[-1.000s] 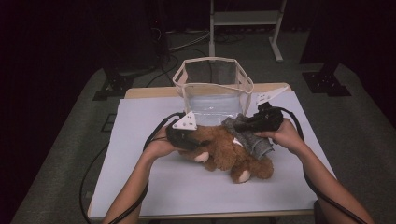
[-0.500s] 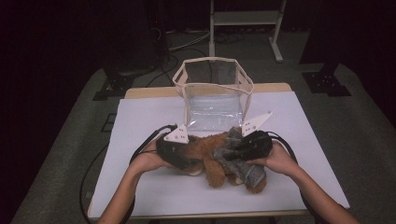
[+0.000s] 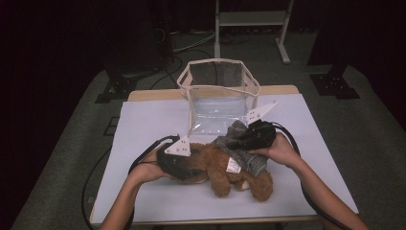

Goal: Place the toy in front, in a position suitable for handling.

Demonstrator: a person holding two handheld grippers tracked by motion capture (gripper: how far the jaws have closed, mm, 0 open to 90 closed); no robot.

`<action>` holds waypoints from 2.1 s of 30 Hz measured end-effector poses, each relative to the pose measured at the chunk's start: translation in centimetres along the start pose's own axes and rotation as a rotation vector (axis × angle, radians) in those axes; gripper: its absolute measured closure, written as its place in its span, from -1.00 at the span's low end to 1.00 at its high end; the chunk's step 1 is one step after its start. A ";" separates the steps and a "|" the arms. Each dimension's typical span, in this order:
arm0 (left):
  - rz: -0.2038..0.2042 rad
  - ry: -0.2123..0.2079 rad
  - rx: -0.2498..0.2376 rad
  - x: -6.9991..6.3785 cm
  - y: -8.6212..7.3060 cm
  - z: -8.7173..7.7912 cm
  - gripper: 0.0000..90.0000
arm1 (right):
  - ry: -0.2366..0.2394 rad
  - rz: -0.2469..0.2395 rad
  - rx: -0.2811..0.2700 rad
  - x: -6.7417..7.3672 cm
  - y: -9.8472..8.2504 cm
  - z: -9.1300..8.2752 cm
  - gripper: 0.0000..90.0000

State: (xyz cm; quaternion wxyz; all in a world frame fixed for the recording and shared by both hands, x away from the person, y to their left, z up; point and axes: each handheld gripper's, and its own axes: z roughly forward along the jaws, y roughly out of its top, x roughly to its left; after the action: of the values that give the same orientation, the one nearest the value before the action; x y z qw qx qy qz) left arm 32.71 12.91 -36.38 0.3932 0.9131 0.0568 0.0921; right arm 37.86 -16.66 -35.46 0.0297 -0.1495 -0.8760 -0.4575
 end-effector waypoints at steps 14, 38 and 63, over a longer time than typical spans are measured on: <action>0.006 -0.056 0.089 -0.6 1.1 1.7 -0.38 | -0.008 -0.071 -0.067 3.5 -0.8 -2.7 0.76; -0.026 -0.144 0.195 -0.4 2.4 4.3 -0.47 | 0.094 -0.060 -0.060 4.7 -3.5 -0.7 0.77; 0.027 -0.016 0.016 0.7 2.2 4.2 -0.05 | 0.013 -0.041 -0.060 2.0 -2.0 -2.7 0.77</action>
State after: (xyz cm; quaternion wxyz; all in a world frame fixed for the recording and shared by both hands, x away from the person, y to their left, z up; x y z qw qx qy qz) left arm 34.39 8.58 -37.53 0.3849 0.9176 0.0420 0.0897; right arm 35.11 -19.42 -35.12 0.0216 -0.1292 -0.8645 -0.4852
